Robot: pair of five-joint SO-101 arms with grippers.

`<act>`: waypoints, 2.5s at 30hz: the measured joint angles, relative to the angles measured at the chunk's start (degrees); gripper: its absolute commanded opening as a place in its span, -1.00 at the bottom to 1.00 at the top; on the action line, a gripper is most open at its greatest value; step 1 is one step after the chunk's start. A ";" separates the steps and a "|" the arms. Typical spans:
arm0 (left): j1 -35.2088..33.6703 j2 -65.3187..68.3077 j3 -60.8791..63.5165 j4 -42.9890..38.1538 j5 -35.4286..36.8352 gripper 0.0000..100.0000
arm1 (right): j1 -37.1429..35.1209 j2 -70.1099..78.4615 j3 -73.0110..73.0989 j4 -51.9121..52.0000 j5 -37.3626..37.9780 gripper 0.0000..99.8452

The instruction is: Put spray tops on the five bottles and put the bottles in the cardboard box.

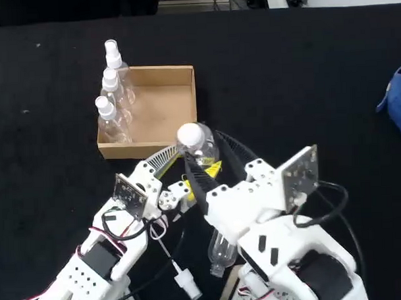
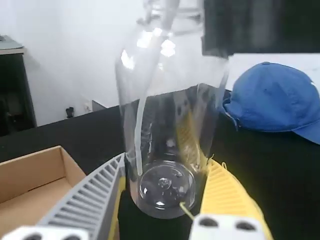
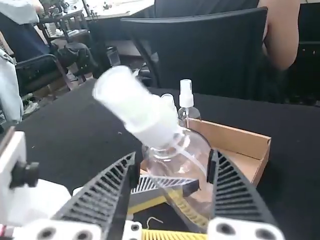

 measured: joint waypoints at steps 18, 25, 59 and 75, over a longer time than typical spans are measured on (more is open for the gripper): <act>1.05 -0.26 0.09 2.55 -0.35 -0.94 | -4.22 0.26 -0.09 7.03 3.08 -0.24; 2.02 -0.26 0.09 3.25 -0.35 -0.94 | -4.04 0.26 -0.09 6.24 7.65 -0.24; 1.93 -0.26 0.09 3.34 -0.35 -0.94 | 3.78 0.35 3.96 -1.67 6.33 -0.48; 1.85 -0.18 0.09 3.34 0.00 -0.94 | 8.62 0.18 5.19 -3.08 12.31 -0.98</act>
